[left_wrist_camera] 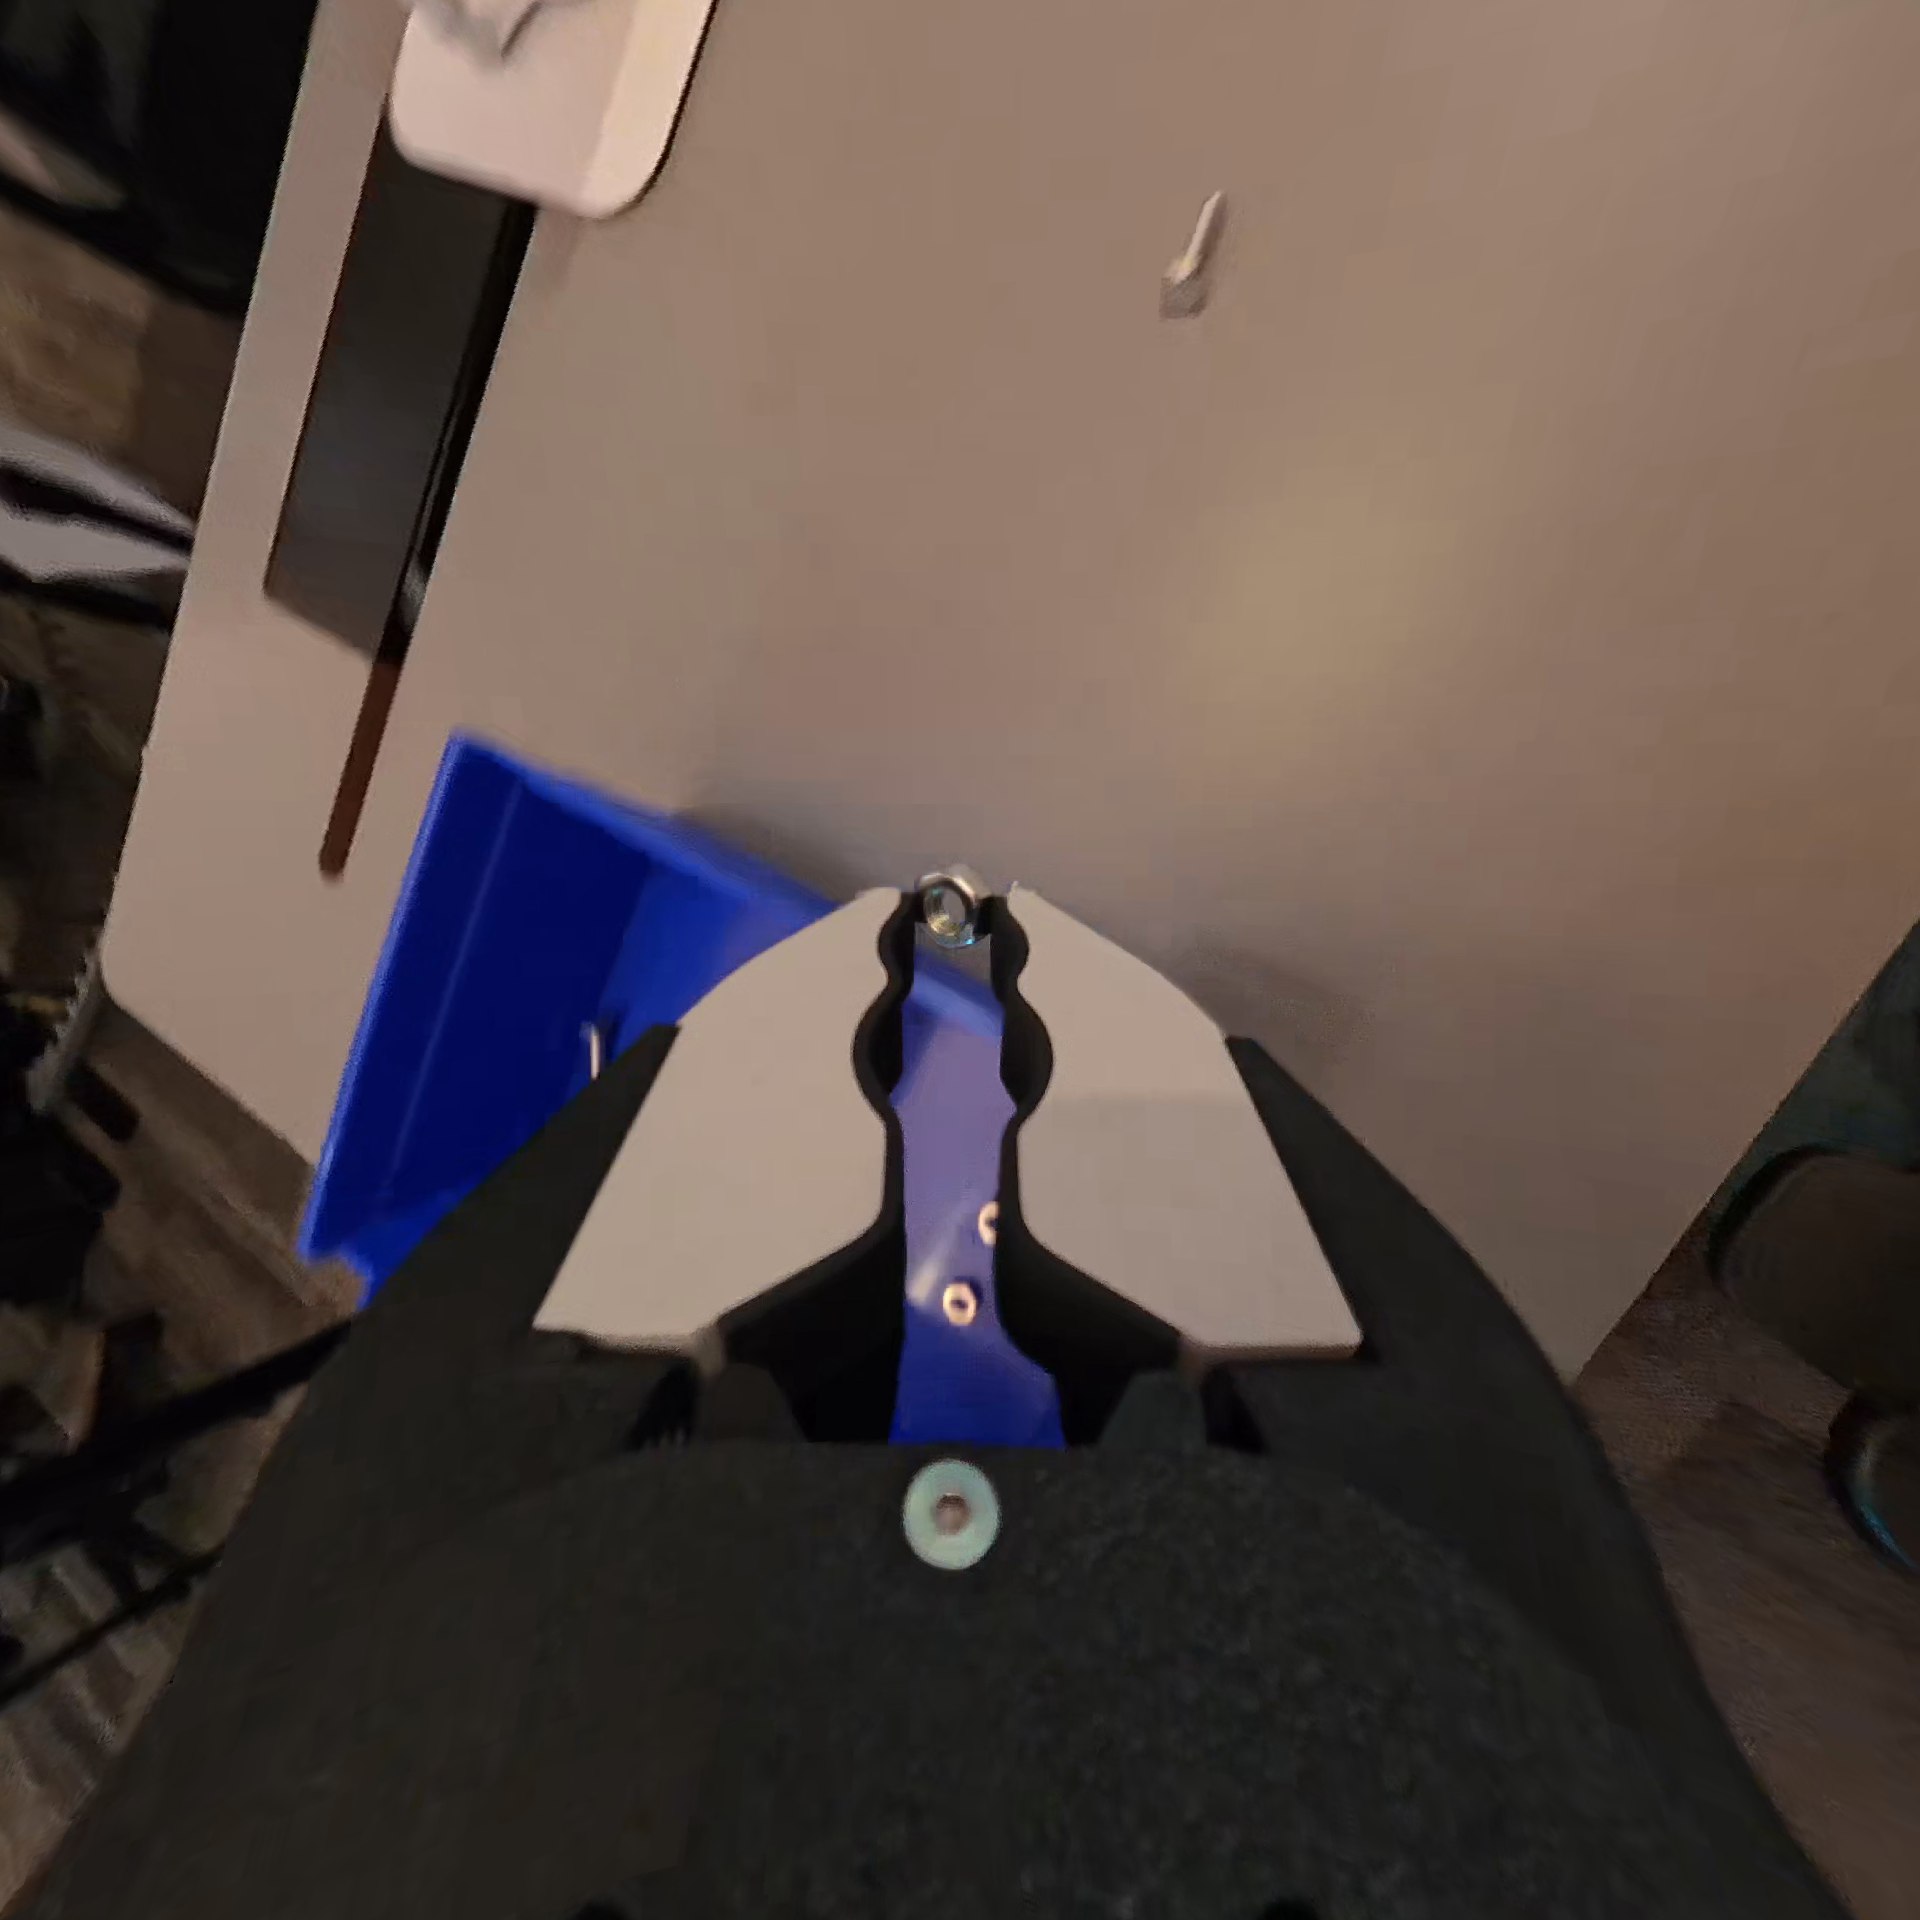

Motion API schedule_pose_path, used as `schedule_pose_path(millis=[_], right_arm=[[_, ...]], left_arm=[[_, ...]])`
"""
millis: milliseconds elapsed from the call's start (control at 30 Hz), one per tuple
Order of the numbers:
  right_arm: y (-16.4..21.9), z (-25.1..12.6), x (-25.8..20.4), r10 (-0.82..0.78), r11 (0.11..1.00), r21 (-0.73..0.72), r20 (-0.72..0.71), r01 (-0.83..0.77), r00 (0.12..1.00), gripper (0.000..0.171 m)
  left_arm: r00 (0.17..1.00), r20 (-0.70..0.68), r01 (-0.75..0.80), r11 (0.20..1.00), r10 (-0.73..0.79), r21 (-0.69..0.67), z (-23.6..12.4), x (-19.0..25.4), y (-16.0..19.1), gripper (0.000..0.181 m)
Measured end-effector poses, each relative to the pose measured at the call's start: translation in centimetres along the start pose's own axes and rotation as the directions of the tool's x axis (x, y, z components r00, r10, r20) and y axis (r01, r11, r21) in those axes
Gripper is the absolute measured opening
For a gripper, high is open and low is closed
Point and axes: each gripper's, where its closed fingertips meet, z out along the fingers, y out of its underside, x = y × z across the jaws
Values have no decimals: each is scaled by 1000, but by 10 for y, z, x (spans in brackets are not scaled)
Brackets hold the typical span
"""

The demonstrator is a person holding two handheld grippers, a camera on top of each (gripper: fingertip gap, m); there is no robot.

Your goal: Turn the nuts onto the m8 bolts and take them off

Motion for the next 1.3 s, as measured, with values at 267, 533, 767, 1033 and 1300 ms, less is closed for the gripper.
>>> schedule_pose_path(millis=[267,533,767,1033,1300], right_arm=[[11,-12,3,15,1000,0,-7,-15,1000,146],[26,-22,13,33,999,-22,-22,-33,999,146],[36,-23,20,45,998,-36,-29,-46,999,146],[41,-18,19,42,997,-59,-17,-43,999,146],[35,-14,15,-5,997,-81,5,5,1000,146]], left_arm=[[946,-235,-207,974,223,94,106,75,-131,13],[869,-392,-311,950,301,38,217,122,-181,13],[847,-440,-323,946,300,23,244,133,-187,13],[839,-463,-308,951,286,31,251,136,-190,13],[841,-477,-224,967,255,123,237,131,-201,33]])
